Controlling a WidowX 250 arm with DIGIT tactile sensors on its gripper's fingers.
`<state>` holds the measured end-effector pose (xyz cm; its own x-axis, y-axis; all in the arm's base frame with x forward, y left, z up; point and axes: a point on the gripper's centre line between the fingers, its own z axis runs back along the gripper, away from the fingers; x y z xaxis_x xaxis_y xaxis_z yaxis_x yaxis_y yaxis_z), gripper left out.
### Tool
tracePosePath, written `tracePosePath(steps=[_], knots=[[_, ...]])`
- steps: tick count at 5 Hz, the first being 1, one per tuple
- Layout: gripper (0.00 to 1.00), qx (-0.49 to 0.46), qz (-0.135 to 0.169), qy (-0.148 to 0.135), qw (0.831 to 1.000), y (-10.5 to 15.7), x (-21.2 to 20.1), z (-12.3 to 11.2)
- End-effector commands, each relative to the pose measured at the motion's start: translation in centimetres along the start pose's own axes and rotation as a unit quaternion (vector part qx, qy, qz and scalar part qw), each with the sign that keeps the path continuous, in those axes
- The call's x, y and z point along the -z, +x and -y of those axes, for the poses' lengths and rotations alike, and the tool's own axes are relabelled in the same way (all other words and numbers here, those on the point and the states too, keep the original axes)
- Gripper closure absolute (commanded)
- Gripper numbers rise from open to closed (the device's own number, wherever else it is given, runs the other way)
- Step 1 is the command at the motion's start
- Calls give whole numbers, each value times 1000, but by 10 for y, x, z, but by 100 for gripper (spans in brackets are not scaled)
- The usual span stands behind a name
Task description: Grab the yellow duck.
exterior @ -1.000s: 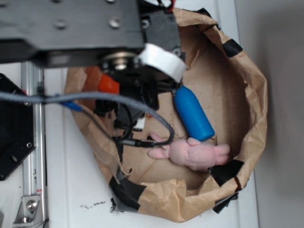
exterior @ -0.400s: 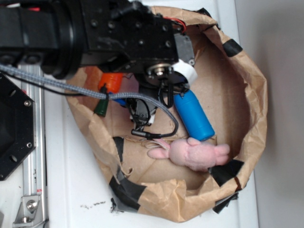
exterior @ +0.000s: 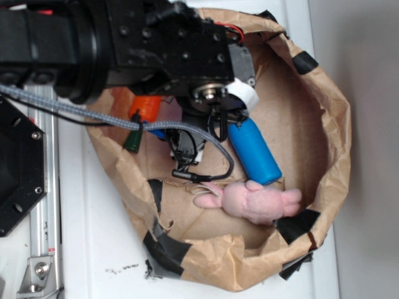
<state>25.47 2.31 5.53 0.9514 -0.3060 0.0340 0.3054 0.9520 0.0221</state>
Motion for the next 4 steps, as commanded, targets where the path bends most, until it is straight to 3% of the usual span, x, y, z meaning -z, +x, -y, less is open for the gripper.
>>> tracePosePath(steps=[1,4], knots=[[0,-15,42,16,999,0,0,-12],[0,-12,35,37,999,3,22,-8]])
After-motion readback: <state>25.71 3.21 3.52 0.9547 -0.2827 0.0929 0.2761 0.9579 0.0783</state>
